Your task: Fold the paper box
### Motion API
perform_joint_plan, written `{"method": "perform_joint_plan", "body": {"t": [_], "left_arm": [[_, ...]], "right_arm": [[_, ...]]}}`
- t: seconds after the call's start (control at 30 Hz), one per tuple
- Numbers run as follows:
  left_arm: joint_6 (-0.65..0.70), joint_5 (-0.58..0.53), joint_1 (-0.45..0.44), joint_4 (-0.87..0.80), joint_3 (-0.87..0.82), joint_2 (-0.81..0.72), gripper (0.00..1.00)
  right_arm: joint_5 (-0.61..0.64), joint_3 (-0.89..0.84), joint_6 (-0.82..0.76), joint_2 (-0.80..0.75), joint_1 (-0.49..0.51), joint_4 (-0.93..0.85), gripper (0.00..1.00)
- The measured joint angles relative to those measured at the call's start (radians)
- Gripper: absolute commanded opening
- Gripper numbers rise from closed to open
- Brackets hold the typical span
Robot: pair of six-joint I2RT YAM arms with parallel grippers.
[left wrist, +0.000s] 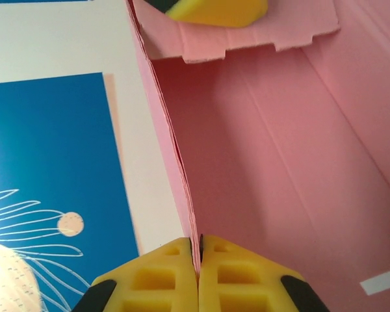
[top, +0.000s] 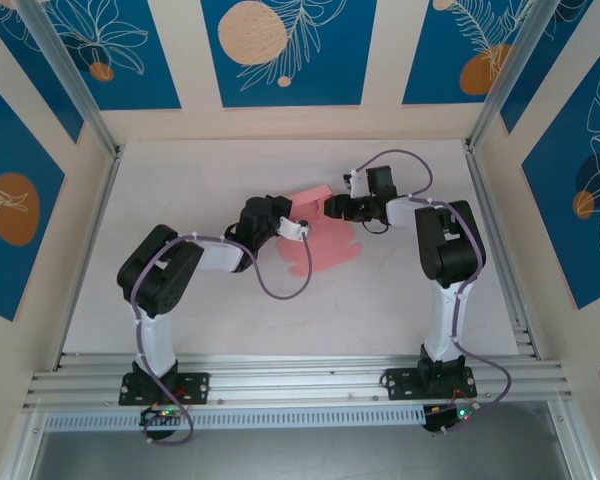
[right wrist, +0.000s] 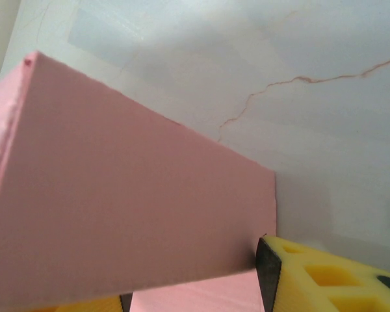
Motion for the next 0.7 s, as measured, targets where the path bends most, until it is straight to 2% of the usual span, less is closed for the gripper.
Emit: {"method": "perform_joint_plan", "body": {"t": [0.2,0.4,0.57,0.7], "left_arm": [[-0.035,0.029,0.005,-0.094,0.023,-0.025,0.03],[-0.040,0.028,0.007,-0.105,0.027,-0.027,0.03],[-0.063,0.025,0.012,-0.106,0.028,-0.027,0.05],[-0.096,0.024,0.015,-0.119,0.033,-0.029,0.07]], "right_arm": [[0.007,0.002,0.007,0.000,0.003,0.000,0.53],[0.019,0.008,0.015,0.000,0.009,0.009,0.52],[0.060,0.008,0.013,0.000,0.023,0.037,0.39],[0.108,0.008,0.014,0.000,0.037,0.052,0.36]]}}
